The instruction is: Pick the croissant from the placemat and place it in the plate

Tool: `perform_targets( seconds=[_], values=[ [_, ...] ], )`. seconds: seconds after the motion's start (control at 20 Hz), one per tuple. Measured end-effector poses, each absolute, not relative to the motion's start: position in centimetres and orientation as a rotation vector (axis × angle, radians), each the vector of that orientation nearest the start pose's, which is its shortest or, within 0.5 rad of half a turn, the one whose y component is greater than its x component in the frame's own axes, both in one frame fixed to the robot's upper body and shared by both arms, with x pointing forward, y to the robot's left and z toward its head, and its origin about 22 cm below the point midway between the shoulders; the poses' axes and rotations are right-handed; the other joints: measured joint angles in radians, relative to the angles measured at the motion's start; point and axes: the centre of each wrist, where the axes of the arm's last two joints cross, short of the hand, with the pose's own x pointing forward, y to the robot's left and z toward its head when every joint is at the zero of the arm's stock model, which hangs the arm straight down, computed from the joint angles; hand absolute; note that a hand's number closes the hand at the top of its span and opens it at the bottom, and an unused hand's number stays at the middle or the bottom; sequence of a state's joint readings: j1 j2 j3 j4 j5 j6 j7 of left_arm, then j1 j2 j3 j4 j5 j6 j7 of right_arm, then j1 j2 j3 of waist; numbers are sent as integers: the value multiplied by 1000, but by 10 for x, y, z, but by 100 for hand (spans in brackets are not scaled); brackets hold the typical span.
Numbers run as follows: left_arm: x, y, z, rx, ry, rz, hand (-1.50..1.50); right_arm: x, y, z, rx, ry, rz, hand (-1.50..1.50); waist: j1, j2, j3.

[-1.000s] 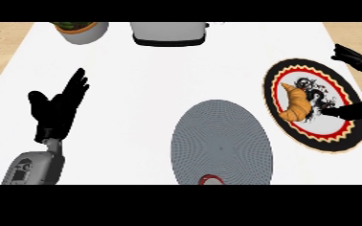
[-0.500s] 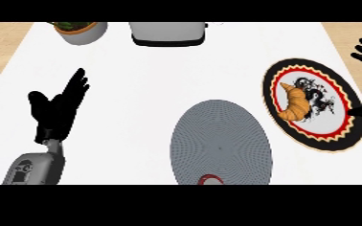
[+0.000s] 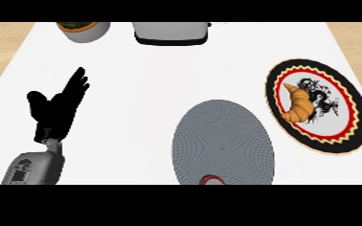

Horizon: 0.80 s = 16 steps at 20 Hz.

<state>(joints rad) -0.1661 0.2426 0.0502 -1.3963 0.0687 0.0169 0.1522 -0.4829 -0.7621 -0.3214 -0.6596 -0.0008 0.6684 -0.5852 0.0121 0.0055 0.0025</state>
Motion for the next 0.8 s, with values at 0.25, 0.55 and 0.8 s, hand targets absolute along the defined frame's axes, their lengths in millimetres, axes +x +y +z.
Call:
perform_targets(
  seconds=[0.25, 0.55, 0.8],
  values=[
    [284, 286, 18, 161, -1415, -95, 0, 295, -520, 92, -115, -1733, 399, -150, 7, 4, 1],
    [287, 284, 17, 157, -1419, -106, 0, 286, -534, 93, -174, -1720, 398, -150, 15, 8, 3],
    [295, 280, 19, 150, -1425, -101, 0, 279, -540, 90, -228, -1698, 417, -150, 20, 11, 4]
  ],
)
